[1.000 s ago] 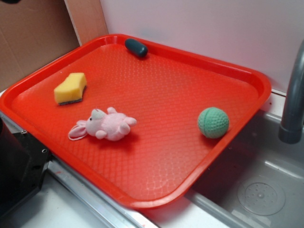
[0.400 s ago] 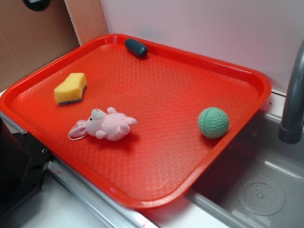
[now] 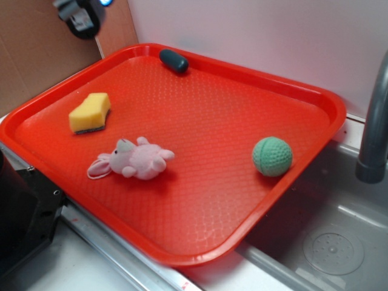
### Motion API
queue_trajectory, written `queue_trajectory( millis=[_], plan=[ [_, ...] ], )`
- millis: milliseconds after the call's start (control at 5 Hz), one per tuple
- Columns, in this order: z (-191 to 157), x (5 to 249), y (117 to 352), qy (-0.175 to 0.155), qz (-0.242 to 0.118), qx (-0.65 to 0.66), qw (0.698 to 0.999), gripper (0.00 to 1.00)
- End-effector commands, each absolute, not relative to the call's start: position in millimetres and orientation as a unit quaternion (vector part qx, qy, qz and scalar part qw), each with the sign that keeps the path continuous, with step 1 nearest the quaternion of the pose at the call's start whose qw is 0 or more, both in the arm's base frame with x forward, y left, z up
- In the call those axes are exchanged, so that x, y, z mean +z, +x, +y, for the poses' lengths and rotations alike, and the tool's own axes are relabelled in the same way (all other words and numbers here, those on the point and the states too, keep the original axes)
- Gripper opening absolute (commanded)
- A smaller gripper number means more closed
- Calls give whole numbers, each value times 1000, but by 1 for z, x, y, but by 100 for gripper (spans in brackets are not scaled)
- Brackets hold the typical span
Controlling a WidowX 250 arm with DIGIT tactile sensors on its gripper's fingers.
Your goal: Grab the green ball.
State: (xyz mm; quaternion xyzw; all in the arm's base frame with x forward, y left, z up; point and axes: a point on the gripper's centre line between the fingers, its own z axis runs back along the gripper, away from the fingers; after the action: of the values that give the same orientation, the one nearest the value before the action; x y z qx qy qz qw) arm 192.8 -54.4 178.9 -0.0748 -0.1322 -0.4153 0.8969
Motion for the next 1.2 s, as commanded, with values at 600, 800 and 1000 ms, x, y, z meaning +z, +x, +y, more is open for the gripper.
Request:
queue_trajectory(
  millis=[600,800,1000],
  plan=[
    [-128,104,234,-101,-159,-641,744,100],
    [-148,89,234,-85,-146,-653,739,100],
    [-166,74,233,-95,-136,-662,731,100]
  ],
)
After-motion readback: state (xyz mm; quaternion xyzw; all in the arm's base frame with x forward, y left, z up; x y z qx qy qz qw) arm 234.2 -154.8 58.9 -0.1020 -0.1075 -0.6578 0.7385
